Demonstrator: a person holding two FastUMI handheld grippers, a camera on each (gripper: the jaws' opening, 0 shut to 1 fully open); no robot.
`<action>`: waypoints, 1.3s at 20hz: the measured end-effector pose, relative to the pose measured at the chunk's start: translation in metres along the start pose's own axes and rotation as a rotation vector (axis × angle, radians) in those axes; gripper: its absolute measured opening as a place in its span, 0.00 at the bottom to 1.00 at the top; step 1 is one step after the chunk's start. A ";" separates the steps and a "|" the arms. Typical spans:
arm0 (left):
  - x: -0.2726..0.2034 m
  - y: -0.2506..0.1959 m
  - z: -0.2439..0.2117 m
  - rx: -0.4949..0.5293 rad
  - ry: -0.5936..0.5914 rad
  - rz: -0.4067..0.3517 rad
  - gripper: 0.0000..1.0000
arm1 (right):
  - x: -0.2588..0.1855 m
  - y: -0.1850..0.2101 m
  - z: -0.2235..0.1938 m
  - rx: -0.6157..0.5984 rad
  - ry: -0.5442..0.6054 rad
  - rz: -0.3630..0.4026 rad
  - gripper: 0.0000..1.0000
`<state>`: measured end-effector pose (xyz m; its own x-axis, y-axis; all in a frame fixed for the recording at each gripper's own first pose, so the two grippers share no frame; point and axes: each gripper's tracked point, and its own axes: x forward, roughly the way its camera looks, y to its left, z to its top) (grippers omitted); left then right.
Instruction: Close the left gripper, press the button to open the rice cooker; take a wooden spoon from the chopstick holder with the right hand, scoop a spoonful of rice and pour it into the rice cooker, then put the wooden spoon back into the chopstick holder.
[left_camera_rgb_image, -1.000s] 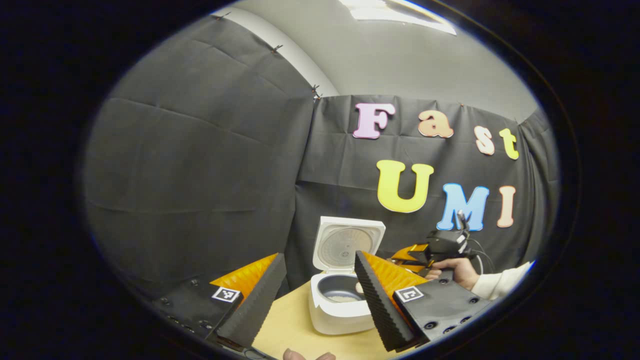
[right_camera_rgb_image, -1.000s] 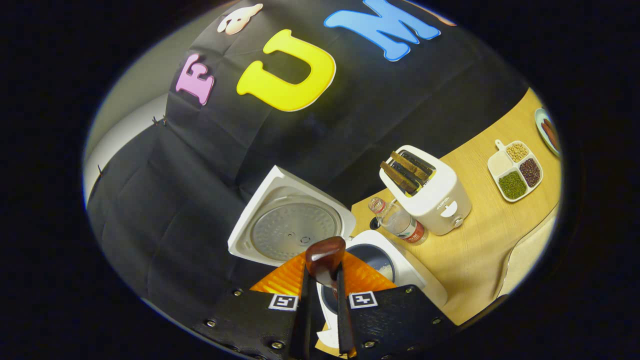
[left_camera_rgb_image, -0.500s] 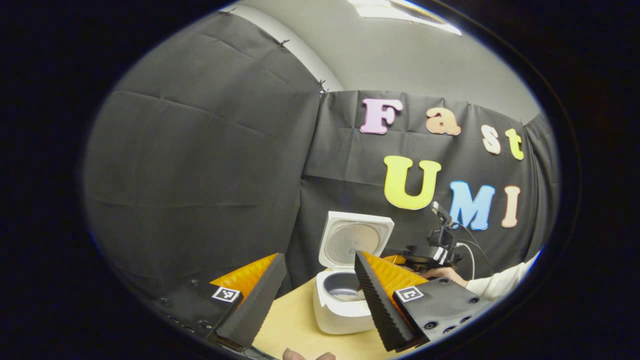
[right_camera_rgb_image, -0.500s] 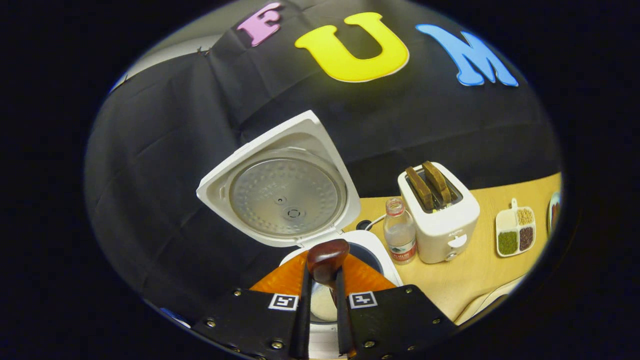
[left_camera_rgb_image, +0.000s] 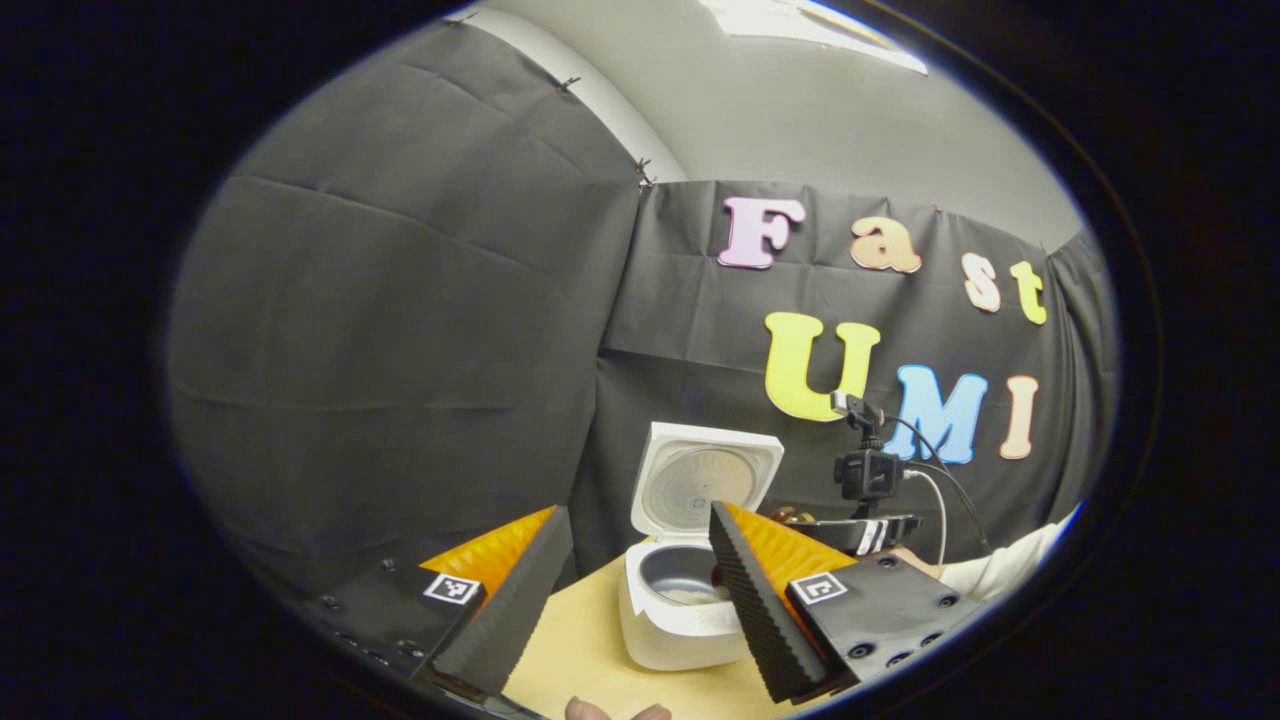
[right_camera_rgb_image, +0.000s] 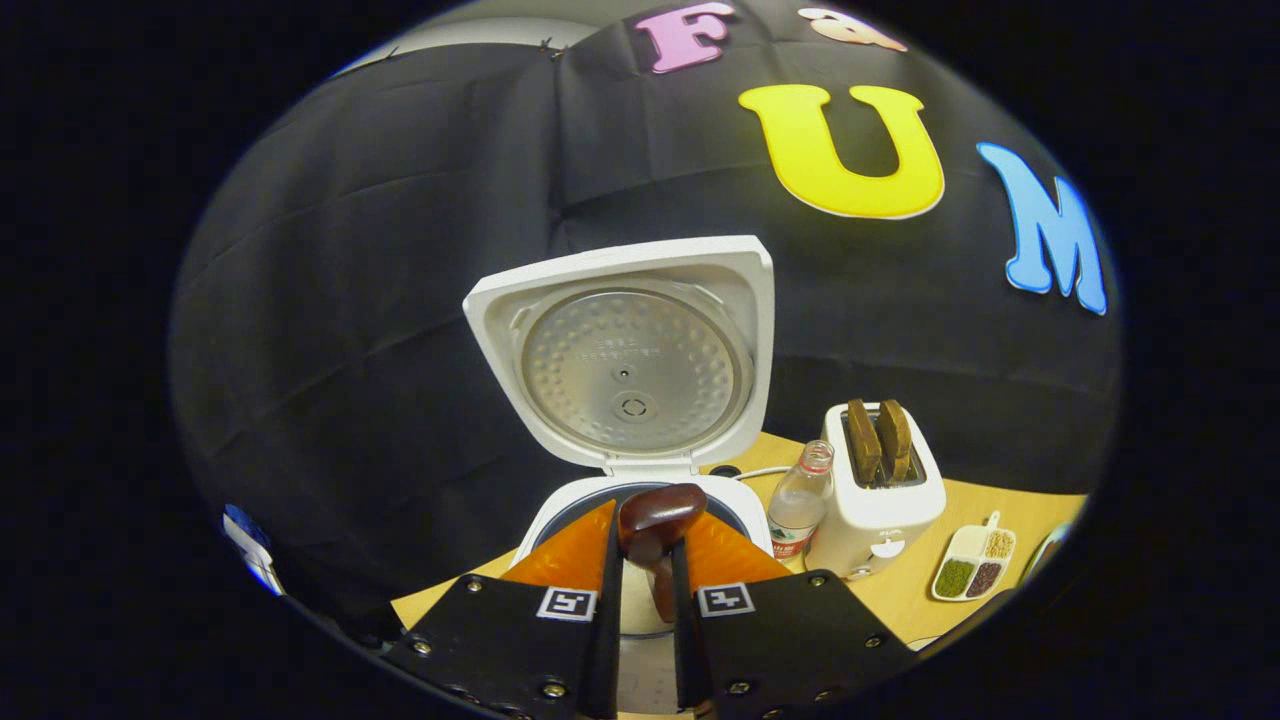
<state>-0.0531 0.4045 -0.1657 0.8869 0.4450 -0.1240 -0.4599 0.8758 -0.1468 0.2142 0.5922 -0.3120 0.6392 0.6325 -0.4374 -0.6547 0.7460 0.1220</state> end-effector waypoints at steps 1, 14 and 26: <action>0.001 -0.001 0.001 -0.002 0.001 0.000 0.93 | -0.001 0.002 -0.004 -0.029 0.002 0.004 0.22; -0.005 -0.014 0.016 -0.011 -0.020 -0.015 0.93 | -0.066 0.007 0.052 -0.057 -0.111 0.042 0.23; -0.005 -0.082 0.028 -0.004 -0.040 -0.102 0.93 | -0.211 -0.093 0.053 0.364 -0.140 0.027 0.23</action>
<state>-0.0185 0.3358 -0.1258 0.9301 0.3606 -0.0691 -0.3672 0.9161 -0.1610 0.1612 0.4000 -0.1839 0.6888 0.6568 -0.3068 -0.5026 0.7377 0.4508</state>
